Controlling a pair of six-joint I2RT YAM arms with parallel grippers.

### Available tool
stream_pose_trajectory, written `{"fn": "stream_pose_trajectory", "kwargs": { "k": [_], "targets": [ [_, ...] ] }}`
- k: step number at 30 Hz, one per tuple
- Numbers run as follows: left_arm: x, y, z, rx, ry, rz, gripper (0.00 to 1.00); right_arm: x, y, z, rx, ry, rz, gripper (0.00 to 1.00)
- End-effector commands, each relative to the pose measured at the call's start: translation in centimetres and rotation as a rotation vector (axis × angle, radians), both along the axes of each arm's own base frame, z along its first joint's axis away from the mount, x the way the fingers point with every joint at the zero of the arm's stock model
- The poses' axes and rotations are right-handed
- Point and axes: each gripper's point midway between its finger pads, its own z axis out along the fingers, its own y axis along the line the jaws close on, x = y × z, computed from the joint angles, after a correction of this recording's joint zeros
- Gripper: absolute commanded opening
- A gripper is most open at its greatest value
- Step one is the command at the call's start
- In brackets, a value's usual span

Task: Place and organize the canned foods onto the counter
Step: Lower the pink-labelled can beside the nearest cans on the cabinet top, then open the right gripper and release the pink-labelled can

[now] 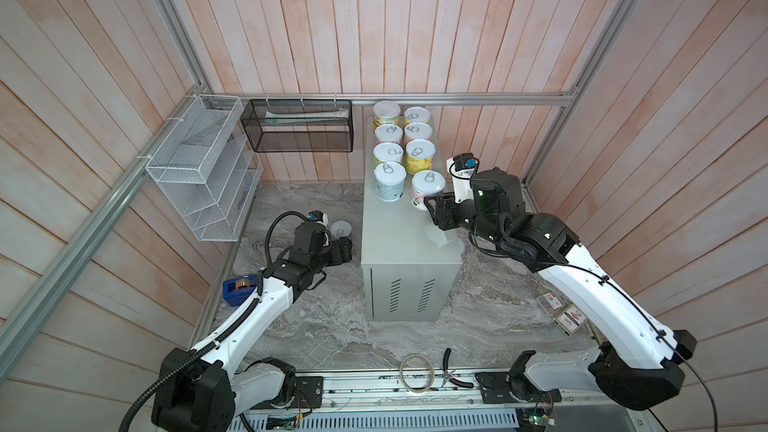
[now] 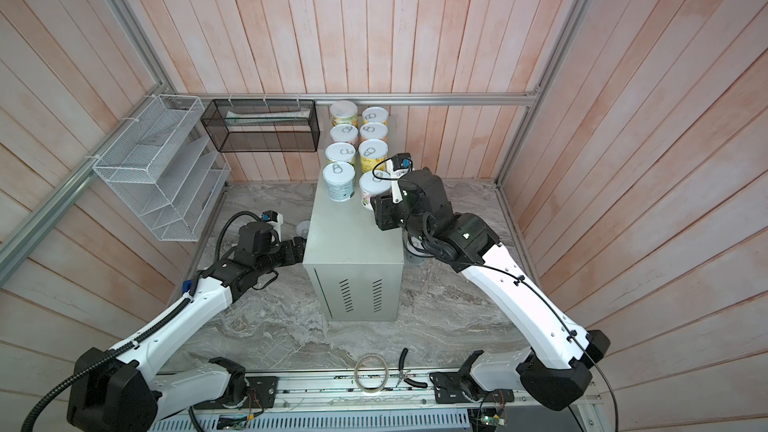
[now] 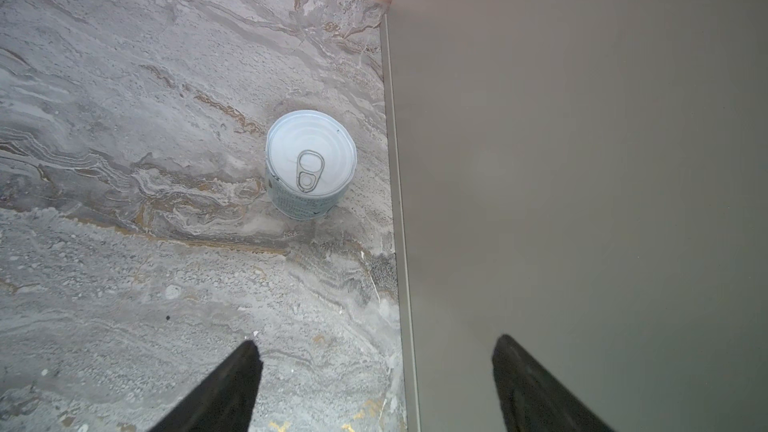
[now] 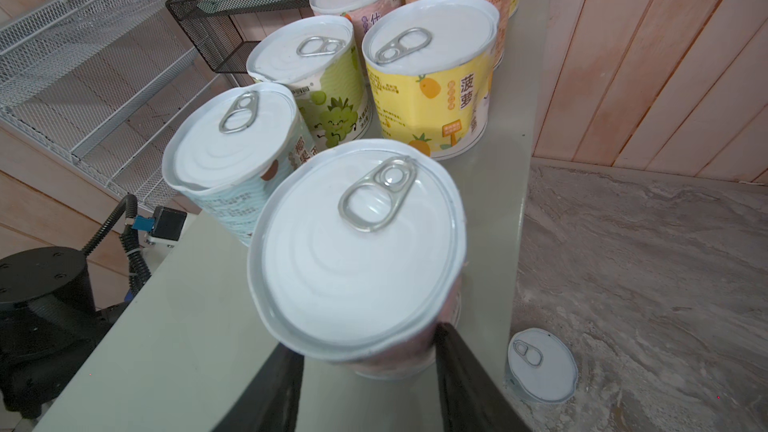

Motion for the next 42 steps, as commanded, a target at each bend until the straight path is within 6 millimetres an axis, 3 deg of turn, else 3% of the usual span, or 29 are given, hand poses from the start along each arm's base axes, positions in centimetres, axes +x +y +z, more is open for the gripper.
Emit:
{"fn": "stream_pose_trajectory", "kwargs": {
  "k": [1,21,42],
  "targets": [
    [-0.1,0.2,0.4,0.002,-0.029,0.008,0.89,1.0,-0.2,0.7,-0.002,-0.036,-0.029,0.51],
    [0.1,0.1,-0.2,0.0,-0.02,0.01,0.89,2.6,-0.6,0.0,0.029,-0.038,-0.033,0.52],
    [-0.2,0.3,-0.6,0.001,-0.013,0.015,0.89,3.1,0.5,-0.6,0.065,-0.035,0.019,0.51]
  ]
}}
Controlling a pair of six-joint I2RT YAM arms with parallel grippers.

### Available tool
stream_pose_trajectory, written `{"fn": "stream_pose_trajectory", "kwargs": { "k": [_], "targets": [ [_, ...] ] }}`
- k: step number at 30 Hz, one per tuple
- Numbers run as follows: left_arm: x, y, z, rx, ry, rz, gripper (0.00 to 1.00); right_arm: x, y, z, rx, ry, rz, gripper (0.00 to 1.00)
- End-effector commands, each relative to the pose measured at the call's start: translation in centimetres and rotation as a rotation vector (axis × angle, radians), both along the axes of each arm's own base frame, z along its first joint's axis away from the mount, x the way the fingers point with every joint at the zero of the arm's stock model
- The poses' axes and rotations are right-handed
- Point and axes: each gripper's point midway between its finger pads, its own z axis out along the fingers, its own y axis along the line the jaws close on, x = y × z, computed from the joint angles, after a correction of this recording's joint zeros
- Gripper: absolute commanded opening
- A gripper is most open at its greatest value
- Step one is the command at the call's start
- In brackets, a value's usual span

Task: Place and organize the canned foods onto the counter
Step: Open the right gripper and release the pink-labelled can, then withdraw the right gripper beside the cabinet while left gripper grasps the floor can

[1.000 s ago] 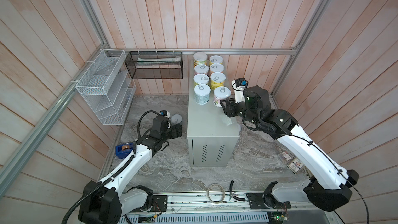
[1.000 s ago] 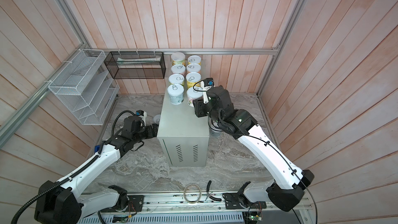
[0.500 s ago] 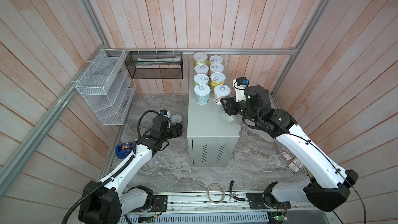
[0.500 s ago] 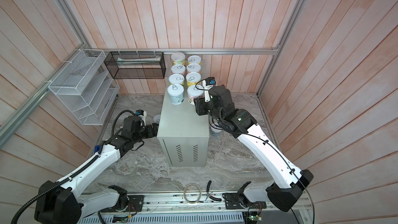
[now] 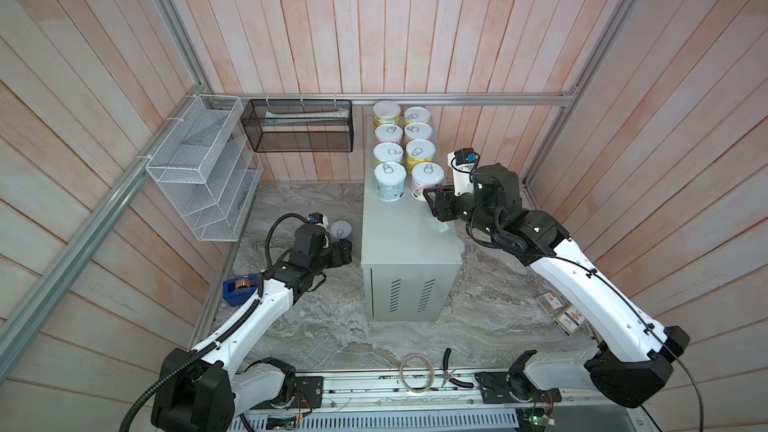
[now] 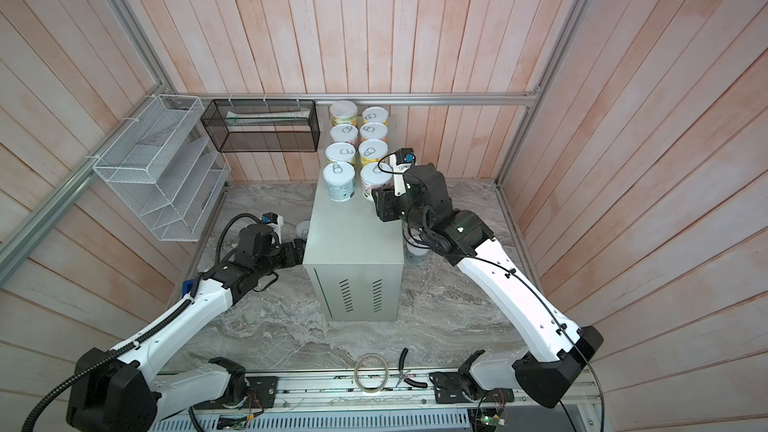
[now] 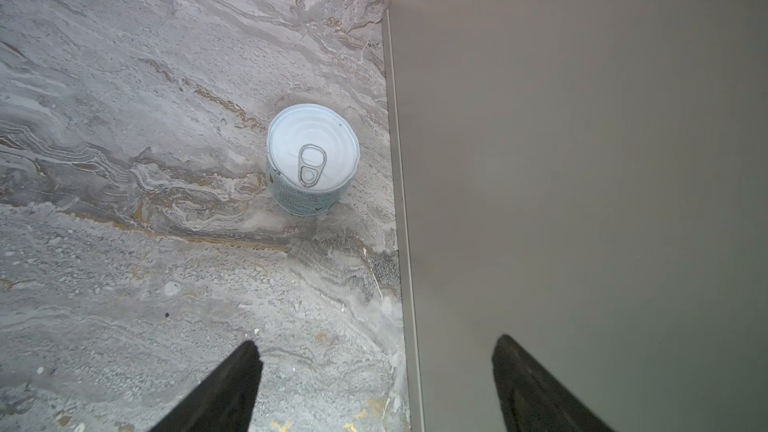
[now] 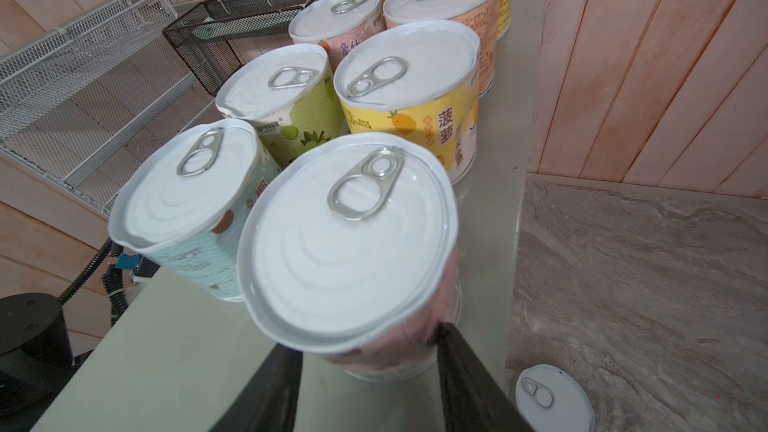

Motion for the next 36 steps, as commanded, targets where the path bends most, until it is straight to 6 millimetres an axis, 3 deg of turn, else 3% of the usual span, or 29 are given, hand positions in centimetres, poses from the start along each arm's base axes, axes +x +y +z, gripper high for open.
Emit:
{"fn": "stream_pose_trajectory", "kwargs": {
  "k": [1,10,14,18,22,24,28,31,36],
  "targets": [
    [0.0,0.2,0.1,-0.001,-0.014,0.016,0.89,0.4,0.7,-0.2,0.017,-0.005,0.021,0.52],
    [0.2,0.1,-0.1,0.0,-0.012,0.013,0.89,0.5,0.5,0.0,0.015,-0.012,0.01,0.52],
    [0.3,0.1,-0.4,0.006,-0.011,0.015,0.9,-0.3,-0.4,1.7,0.039,-0.039,0.002,0.56],
    [0.7,0.4,-0.6,0.023,-0.016,0.027,0.97,-1.8,-2.4,4.6,0.074,-0.106,-0.034,0.68],
    [1.3,0.9,-0.7,0.05,-0.011,0.048,1.0,-2.7,-5.6,5.2,0.063,-0.15,-0.138,0.75],
    [1.7,1.1,-0.9,0.063,-0.008,0.058,1.0,-2.7,-7.4,4.1,0.051,-0.144,-0.195,0.78],
    [3.1,1.6,-2.3,0.099,0.03,0.08,1.0,-1.8,-10.7,-0.5,0.046,-0.038,-0.267,0.81],
    [4.4,2.3,-3.6,0.141,0.046,0.11,1.0,-1.8,-12.2,-3.3,0.057,-0.003,-0.295,0.85],
    [7.5,2.5,-4.9,0.149,0.027,0.124,1.0,-1.5,-13.7,-5.8,0.091,0.035,-0.312,0.87]
  ]
}}
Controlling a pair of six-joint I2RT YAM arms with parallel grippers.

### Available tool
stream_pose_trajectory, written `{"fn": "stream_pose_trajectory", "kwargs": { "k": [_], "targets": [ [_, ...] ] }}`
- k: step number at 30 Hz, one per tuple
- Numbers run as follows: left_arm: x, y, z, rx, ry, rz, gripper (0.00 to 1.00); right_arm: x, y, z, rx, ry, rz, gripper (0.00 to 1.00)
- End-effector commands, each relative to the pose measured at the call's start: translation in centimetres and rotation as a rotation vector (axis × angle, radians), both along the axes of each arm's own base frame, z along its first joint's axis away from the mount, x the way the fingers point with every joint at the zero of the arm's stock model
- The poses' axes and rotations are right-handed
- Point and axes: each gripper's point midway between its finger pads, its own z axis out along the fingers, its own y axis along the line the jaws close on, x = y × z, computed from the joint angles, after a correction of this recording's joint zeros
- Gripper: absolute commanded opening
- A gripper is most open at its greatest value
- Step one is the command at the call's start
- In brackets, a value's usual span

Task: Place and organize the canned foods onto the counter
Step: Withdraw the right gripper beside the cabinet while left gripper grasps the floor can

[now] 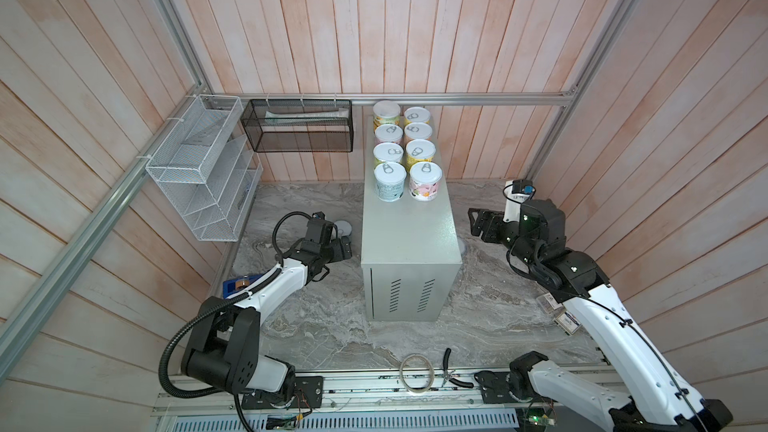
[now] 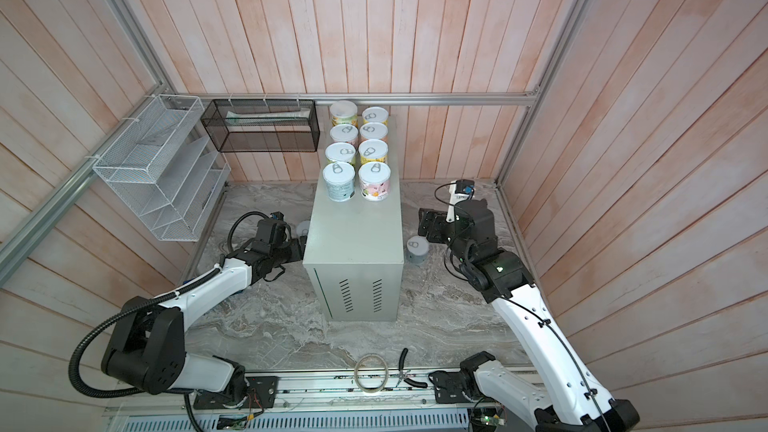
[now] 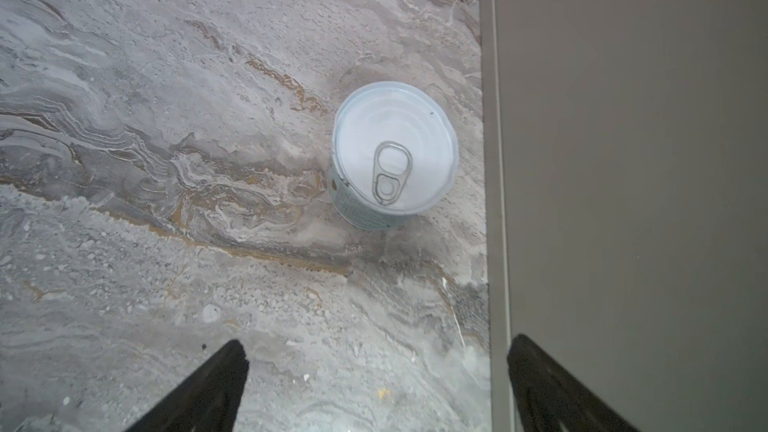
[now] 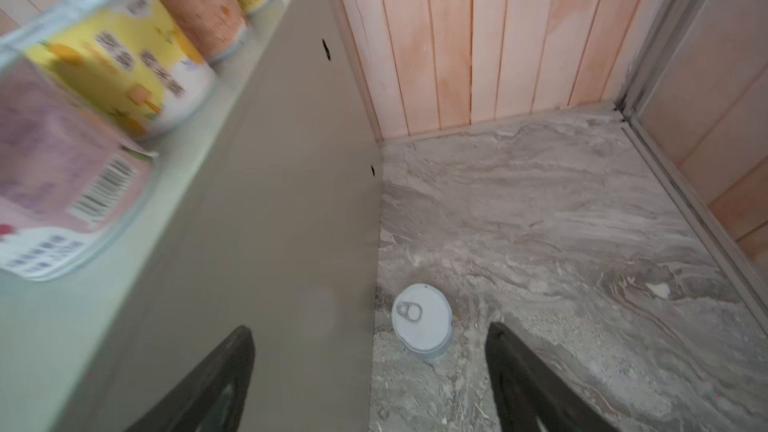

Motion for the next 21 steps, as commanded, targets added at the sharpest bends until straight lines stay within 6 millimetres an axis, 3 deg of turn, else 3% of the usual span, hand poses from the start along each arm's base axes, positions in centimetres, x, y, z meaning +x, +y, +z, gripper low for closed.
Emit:
{"fn": "stream_pose_trajectory", "kwargs": {
  "k": [1,8,16,21],
  "targets": [
    [3.5,0.0,1.3,0.018,-0.091,0.007,1.0,-0.1,0.0,1.2,0.076,-0.043,0.02,0.87],
    [7.3,-2.0,-0.1,-0.018,-0.105,-0.036,1.0,0.3,0.2,0.7,0.072,-0.035,0.031,0.87],
    [10.3,-1.7,-2.8,0.029,-0.084,0.016,1.0,0.5,0.5,1.3,0.079,-0.046,0.047,0.86],
    [11.1,-1.4,-3.9,0.05,-0.067,0.046,0.96,0.5,0.7,1.6,0.089,-0.053,0.06,0.86]
  ]
}}
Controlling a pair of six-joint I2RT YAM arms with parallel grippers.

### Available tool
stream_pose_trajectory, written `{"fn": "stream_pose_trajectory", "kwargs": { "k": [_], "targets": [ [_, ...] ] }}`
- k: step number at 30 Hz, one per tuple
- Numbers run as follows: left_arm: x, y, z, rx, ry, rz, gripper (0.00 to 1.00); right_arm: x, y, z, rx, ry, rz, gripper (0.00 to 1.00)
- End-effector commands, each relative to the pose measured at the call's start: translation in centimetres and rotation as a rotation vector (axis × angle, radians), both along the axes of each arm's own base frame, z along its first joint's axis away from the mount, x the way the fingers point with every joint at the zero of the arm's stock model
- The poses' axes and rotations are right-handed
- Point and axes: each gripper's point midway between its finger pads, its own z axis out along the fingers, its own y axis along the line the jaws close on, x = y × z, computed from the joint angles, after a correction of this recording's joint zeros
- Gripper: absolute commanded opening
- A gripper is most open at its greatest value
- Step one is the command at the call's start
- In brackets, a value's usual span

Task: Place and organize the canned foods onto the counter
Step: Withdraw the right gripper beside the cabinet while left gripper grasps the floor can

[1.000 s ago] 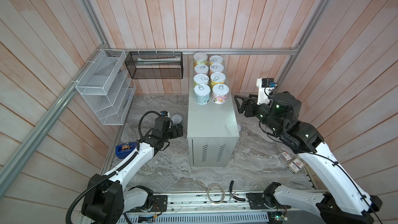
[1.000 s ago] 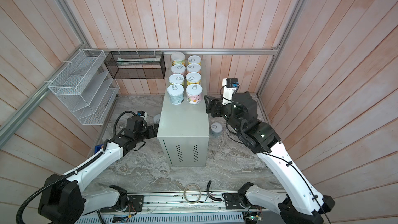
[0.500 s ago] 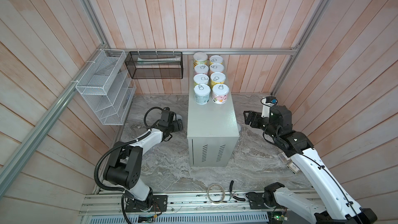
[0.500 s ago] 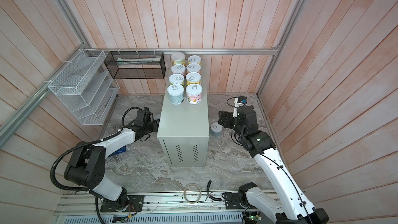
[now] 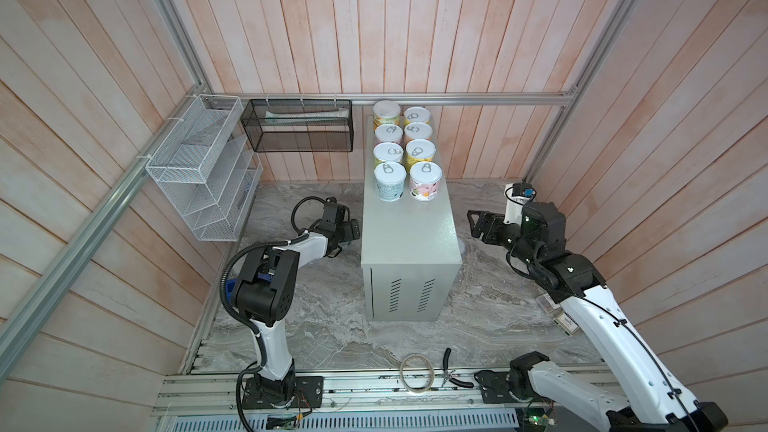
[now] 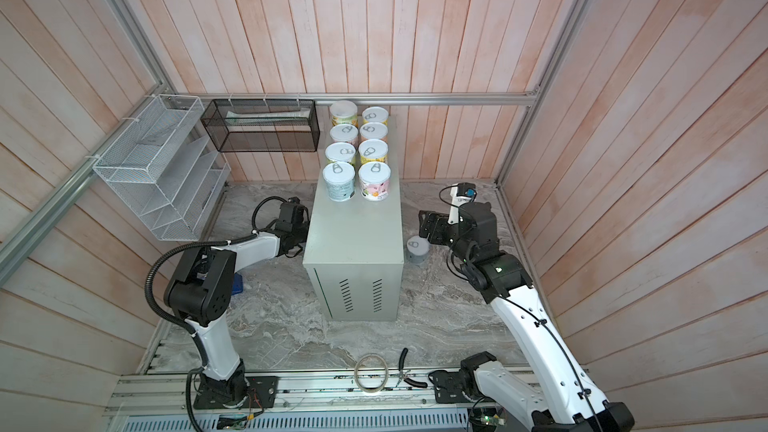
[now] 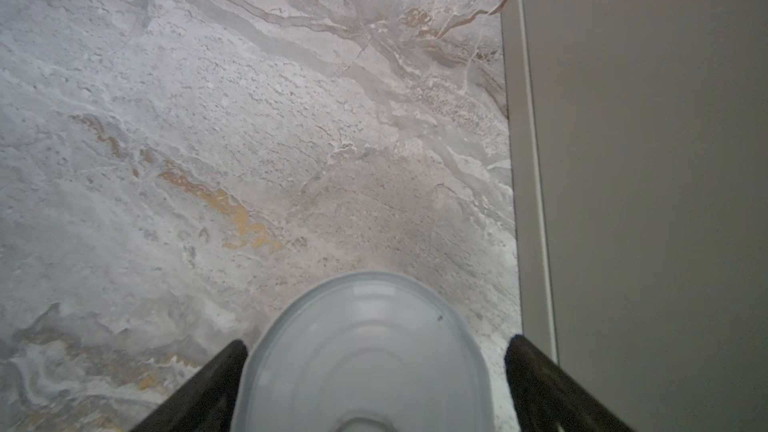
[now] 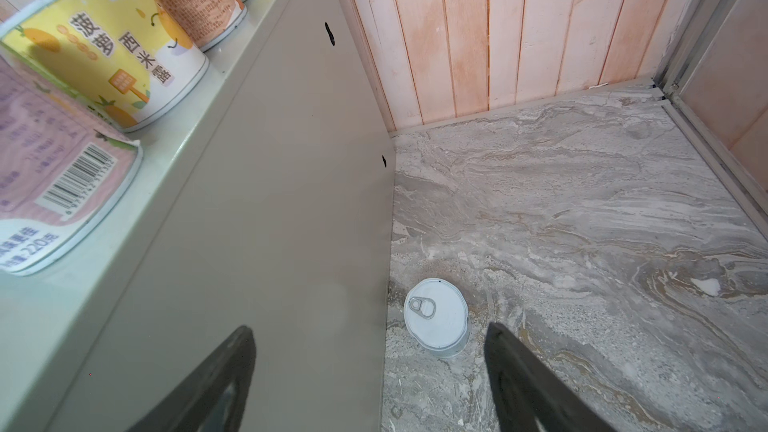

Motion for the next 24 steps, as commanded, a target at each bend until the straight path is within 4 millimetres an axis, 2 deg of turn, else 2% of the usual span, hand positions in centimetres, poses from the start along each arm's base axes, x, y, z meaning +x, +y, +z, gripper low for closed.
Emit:
{"fn": "stream_pose_trajectory", "kwargs": {
  "k": [1,11,14,17,20,22,23,24],
  "targets": [
    [1.2,0.7,0.3,0.024,-0.031,0.041,0.96,0.2,0.3,1.6,0.027,-0.041,0.016,0.86],
    [0.8,1.9,-2.7,0.079,0.023,0.104,0.93,0.6,0.8,0.9,0.042,-0.037,0.034,0.85],
    [0.8,2.2,-3.0,0.091,0.022,0.112,0.89,0.6,0.9,0.5,0.043,-0.029,0.038,0.85],
    [0.7,2.3,-3.1,0.098,0.024,0.111,0.8,0.6,0.9,0.4,0.048,-0.029,0.039,0.85],
    [0.6,2.0,-2.9,0.092,0.022,0.1,0.68,0.6,0.9,0.2,0.05,-0.029,0.041,0.85],
    [0.5,1.7,-2.7,0.088,0.022,0.079,0.5,0.6,0.9,-0.2,0.055,-0.026,0.041,0.85],
    [0.3,1.6,-2.6,0.087,0.027,0.071,0.38,0.6,1.0,-0.4,0.058,-0.024,0.043,0.85],
    [0.2,1.6,-2.3,0.087,0.027,0.064,0.12,0.6,1.0,-0.5,0.063,-0.024,0.046,0.85]
  ]
}}
